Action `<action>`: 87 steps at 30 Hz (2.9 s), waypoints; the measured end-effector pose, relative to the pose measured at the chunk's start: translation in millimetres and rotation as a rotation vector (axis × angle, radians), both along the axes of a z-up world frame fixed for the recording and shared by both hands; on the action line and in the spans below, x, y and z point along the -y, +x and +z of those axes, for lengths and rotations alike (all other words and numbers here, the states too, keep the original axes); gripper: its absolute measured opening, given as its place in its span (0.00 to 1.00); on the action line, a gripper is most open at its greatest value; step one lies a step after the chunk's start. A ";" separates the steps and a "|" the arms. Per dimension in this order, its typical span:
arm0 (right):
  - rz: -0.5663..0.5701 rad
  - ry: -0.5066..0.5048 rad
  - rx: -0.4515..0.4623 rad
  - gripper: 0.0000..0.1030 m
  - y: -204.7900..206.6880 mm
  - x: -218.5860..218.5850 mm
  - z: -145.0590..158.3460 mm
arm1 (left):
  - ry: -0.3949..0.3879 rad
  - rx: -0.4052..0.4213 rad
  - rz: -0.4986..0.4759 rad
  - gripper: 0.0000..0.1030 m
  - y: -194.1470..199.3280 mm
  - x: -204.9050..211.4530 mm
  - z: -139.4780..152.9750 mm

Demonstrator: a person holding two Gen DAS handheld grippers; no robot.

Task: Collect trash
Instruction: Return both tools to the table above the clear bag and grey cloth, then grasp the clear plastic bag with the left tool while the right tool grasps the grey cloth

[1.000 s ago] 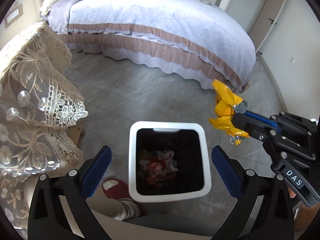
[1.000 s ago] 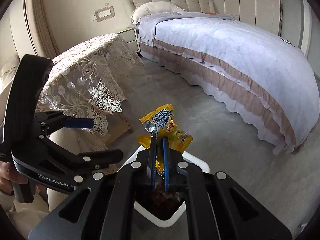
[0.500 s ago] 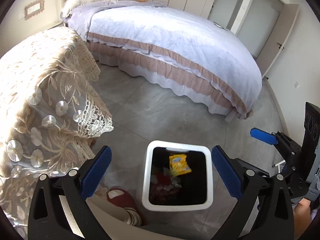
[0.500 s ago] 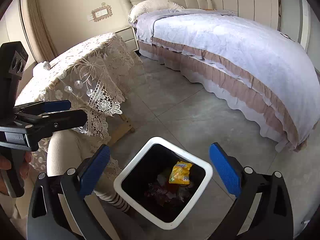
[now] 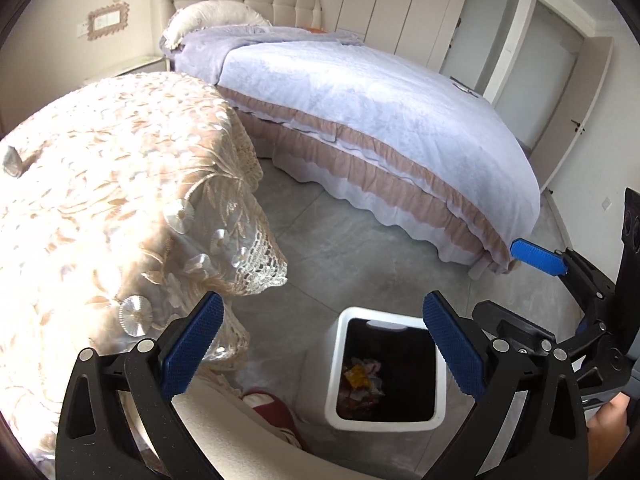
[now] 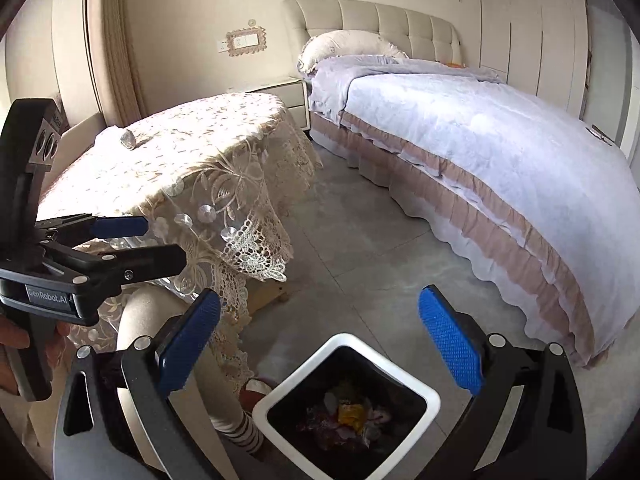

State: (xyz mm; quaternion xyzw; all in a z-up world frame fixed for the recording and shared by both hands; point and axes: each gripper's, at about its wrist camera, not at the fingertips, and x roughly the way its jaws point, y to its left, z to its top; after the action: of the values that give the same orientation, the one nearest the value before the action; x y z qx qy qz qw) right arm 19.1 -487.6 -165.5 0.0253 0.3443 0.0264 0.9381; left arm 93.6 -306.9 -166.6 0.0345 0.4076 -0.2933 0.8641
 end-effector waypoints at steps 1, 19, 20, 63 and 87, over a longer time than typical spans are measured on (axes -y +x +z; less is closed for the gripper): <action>0.016 -0.003 0.013 0.96 3.9 -5.9 3.7 | -0.003 0.005 0.016 0.95 2.2 -6.9 2.5; 0.309 -0.066 0.134 0.96 91.5 -142.4 57.1 | -0.017 0.102 0.301 0.95 52.5 -155.3 52.2; 0.324 -0.070 0.140 0.96 96.9 -150.6 59.8 | -0.012 0.110 0.316 0.95 55.2 -164.5 54.9; 0.686 -0.187 0.145 0.96 325.4 -380.6 49.0 | 0.165 0.164 0.480 0.95 248.4 -357.5 54.5; 0.692 -0.199 0.000 0.76 358.0 -381.5 17.9 | 0.171 0.129 0.495 0.28 274.2 -361.5 50.4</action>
State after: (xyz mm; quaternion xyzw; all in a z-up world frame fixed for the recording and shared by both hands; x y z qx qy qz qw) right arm 377.1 -106.2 -147.6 -0.1843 0.3332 0.3087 0.8716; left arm 367.8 54.6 -116.1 0.0251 0.3710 -0.0349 0.9276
